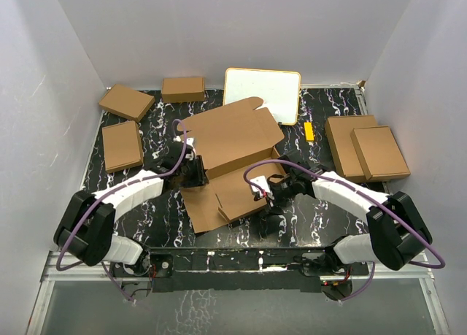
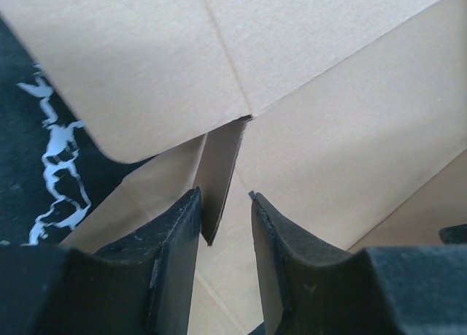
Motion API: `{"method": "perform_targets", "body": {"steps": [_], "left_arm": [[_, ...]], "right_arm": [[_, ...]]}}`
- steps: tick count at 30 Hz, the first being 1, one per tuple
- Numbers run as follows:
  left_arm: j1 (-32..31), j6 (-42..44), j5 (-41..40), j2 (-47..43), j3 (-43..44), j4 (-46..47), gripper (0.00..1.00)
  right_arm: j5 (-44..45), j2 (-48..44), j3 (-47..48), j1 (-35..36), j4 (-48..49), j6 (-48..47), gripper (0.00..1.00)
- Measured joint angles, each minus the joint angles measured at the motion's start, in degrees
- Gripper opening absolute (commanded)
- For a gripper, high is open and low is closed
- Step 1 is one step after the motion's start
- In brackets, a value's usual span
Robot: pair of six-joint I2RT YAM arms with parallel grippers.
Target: Fold the paper box
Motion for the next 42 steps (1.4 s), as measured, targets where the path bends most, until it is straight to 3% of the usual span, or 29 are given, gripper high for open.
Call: {"method": "perform_targets", "body": {"steps": [2, 4, 8, 12, 17, 22, 26, 33, 38, 42], "left_arm": [[0.0, 0.0, 1.6, 1.1, 0.2, 1.2, 0.37], [0.0, 0.0, 2.8, 1.9, 0.9, 1.8, 0.49], [0.0, 0.0, 2.7, 1.9, 3.3, 1.2, 0.63], [0.0, 0.0, 0.4, -2.4, 4.3, -2.8, 0.66], [0.1, -1.2, -3.0, -16.2, 3.0, -9.2, 0.68], [0.3, -5.7, -6.3, -30.2, -1.2, -16.0, 0.67], [0.5, -12.1, -7.2, -34.6, -6.7, -21.0, 0.63], [0.6, -19.7, -6.2, -30.3, -13.5, -22.4, 0.59], [0.6, -21.9, -5.0, -26.8, -13.6, -18.8, 0.55], [0.6, -23.3, -3.6, -24.4, -14.8, -15.1, 0.42]], "right_arm": [[-0.3, 0.0, 0.0, -0.2, -0.1, 0.3, 0.58], [-1.1, 0.0, 0.3, -0.9, -0.6, 0.7, 0.59], [-4.4, 0.0, 3.3, -6.2, -3.2, 2.8, 0.61], [-6.0, -1.0, 7.7, -14.0, -3.0, 9.5, 0.68], [-3.6, -4.3, 7.5, -24.6, 5.9, 26.7, 0.67], [4.3, -3.5, 3.7, -30.1, 14.9, 40.7, 0.62], [9.3, 0.9, 3.2, -30.0, 16.8, 46.2, 0.60], [15.4, 8.8, 4.9, -27.4, 15.7, 49.4, 0.57], [18.2, 8.9, 5.2, -24.4, 15.3, 50.4, 0.48], [20.1, 8.9, 5.2, -23.1, 15.3, 51.2, 0.46]]}}
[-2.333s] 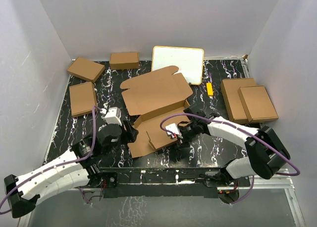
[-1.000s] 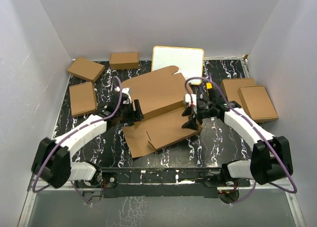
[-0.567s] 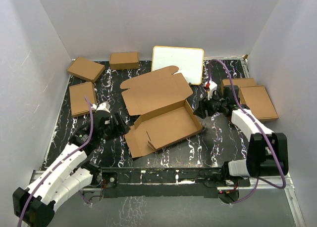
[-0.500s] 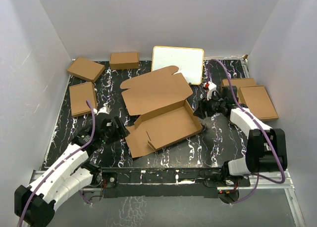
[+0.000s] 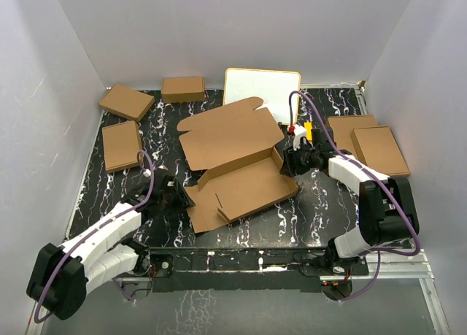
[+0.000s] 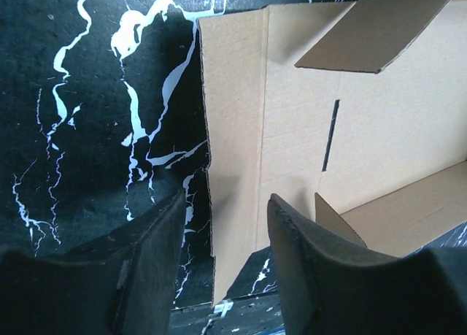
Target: Fold the paper box
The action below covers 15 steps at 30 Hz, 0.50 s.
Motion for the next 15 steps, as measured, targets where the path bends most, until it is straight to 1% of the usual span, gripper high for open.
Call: {"method": "perform_targets", "body": {"steps": [4, 9, 11, 13, 15], "left_arm": [[0.0, -1.0, 1.0, 1.8, -0.7, 2.3, 0.32], [0.0, -1.3, 1.6, 2.3, -0.7, 4.2, 0.10], [0.0, -0.9, 1.7, 2.4, -0.7, 4.8, 0.04], [0.0, -0.6, 1.9, 2.4, -0.6, 5.4, 0.00], [0.0, 0.0, 2.2, 2.4, -0.1, 5.6, 0.00]], "right_arm": [[1.3, 0.0, 0.0, 0.4, 0.0, 1.0, 0.43], [2.0, 0.0, 0.0, 0.8, 0.0, 1.9, 0.37], [2.0, 0.0, 0.0, 0.9, 0.0, 2.3, 0.33], [2.0, 0.0, 0.0, 1.1, 0.1, 2.6, 0.29], [2.0, 0.0, 0.0, 1.2, 0.1, 2.9, 0.26]]}}
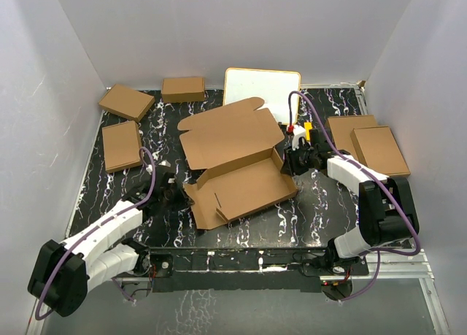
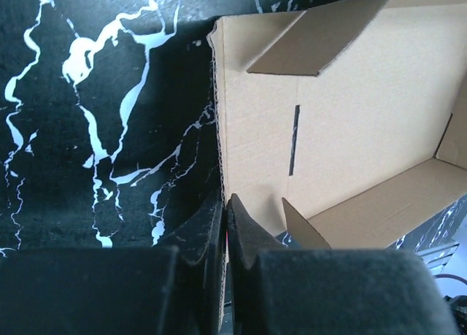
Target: Fold the paper box
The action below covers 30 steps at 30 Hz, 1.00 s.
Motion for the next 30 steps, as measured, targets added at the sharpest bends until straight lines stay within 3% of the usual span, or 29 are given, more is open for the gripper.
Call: {"method": "perform_targets", "body": {"steps": [8, 23, 30], "left_arm": [[0.0, 4.3, 1.6, 1.7, 4.5, 0.7, 0.00], [-1.0, 9.2, 5.1, 9.7, 10.9, 5.4, 0.00], [-4.0, 9.3, 7.5, 14.0, 14.3, 12.0, 0.00]], "right_arm": [[1.6, 0.0, -0.1, 0.0, 1.3, 1.9, 0.20], [5.4, -0.3, -0.5, -0.7, 3.8, 3.8, 0.20], [5.2, -0.4, -0.6, -0.4, 4.3, 4.2, 0.20]]}}
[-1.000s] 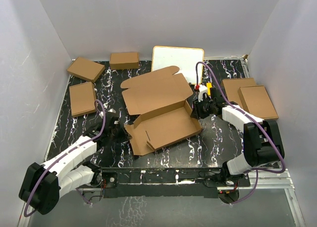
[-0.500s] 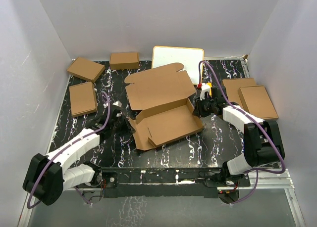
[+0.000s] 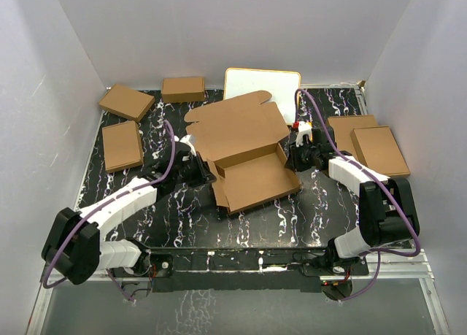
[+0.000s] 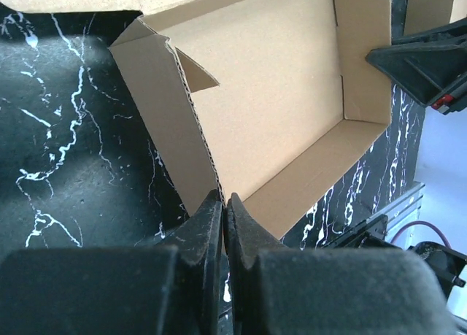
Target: Fold the paper box
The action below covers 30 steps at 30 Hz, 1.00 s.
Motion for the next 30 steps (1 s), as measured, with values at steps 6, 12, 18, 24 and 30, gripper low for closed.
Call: {"method": "perform_targets", "body": {"steps": [6, 12, 18, 24, 30], "left_arm": [[-0.1, 0.0, 1.6, 1.7, 0.0, 3.2, 0.15], [-0.5, 0.3, 2.2, 2.1, -0.1, 5.5, 0.28], [-0.5, 0.3, 2.2, 1.6, -1.7, 7.5, 0.39], [-0.5, 0.1, 2.1, 0.1, -5.3, 10.8, 0.52], [-0.5, -0.6, 1.8, -1.6, -9.5, 15.5, 0.63]], "right_arm": [[0.0, -0.1, -0.6, 0.0, 0.5, 0.2, 0.20], [-0.6, -0.1, -0.7, 0.0, 0.7, 0.5, 0.21], [-1.3, -0.1, -0.7, 0.0, 0.8, 1.0, 0.21], [-2.0, -0.1, -0.9, 0.2, 0.9, 1.2, 0.21], [-2.6, -0.1, -0.9, 0.3, 0.9, 1.2, 0.21]]}}
